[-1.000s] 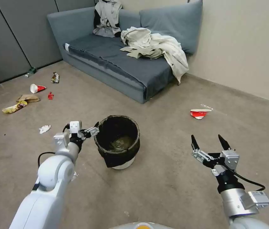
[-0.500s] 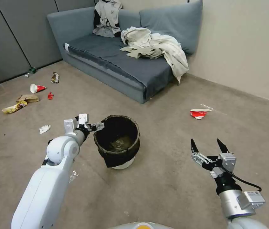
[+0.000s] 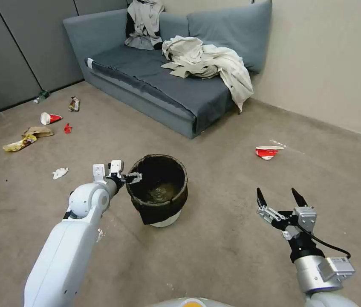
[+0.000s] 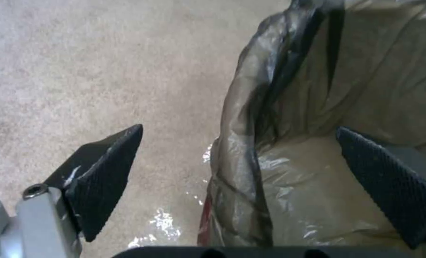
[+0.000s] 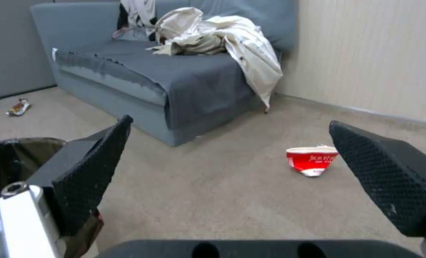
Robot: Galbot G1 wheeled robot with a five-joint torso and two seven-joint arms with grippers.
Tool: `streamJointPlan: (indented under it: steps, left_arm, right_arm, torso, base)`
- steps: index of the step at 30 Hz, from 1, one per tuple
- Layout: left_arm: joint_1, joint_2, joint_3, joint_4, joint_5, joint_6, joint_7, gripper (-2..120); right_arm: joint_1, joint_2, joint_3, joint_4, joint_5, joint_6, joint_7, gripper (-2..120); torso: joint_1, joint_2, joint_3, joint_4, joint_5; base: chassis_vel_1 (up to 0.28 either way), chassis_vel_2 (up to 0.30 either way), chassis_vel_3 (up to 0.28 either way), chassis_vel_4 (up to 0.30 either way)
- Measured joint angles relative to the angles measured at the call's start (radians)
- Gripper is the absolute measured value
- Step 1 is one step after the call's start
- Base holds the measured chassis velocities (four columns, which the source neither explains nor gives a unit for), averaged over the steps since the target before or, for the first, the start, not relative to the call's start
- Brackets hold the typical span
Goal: Pick up the trash can from the floor.
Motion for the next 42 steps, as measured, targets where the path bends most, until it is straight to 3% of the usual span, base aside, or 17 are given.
streamJointPlan:
  steps: [8,27,38,39,40,42]
  left_arm:
    - [-0.019,-0.012,0.010,0.039,0.021,-0.002,0.025,100]
    - [-0.043,-0.037,0.022,0.094,0.059,-0.007,0.019,95]
    - [-0.049,-0.041,0.024,0.100,0.064,-0.007,0.018,63]
    - [-0.050,-0.043,0.026,0.101,0.063,-0.007,0.017,52]
    - [-0.050,-0.043,0.026,0.101,0.063,-0.007,0.017,52]
    - [-0.056,-0.046,0.030,0.104,0.059,-0.007,0.008,40]
  right_arm:
    - [0.000,-0.004,0.006,-0.009,0.004,0.002,0.003,100]
    - [0.004,-0.013,0.009,-0.013,0.018,-0.001,0.012,100]
    - [0.005,-0.012,0.009,-0.016,0.017,-0.002,0.015,100]
    - [0.006,-0.012,0.008,-0.016,0.017,-0.002,0.017,100]
    - [0.006,-0.012,0.008,-0.016,0.017,-0.002,0.017,100]
    - [0.007,-0.010,0.007,-0.016,0.016,-0.002,0.019,100]
  torso:
    - [0.000,0.000,0.000,0.0000,0.0001]
    - [0.000,0.000,0.000,0.0001,0.0005]
    - [0.000,0.000,0.000,0.0001,0.0002]
    - [0.000,0.000,0.000,0.0002,0.0001]
    - [0.000,0.000,0.000,0.0002,0.0001]
    - [0.000,0.000,0.000,0.0000,0.0001]
  base:
    - [0.000,0.000,0.000,0.000]
    - [0.000,0.000,0.000,0.000]
    - [0.000,0.000,0.000,0.000]
    - [0.000,0.000,0.000,0.000]
    - [0.000,0.000,0.000,0.000]
    - [0.000,0.000,0.000,0.000]
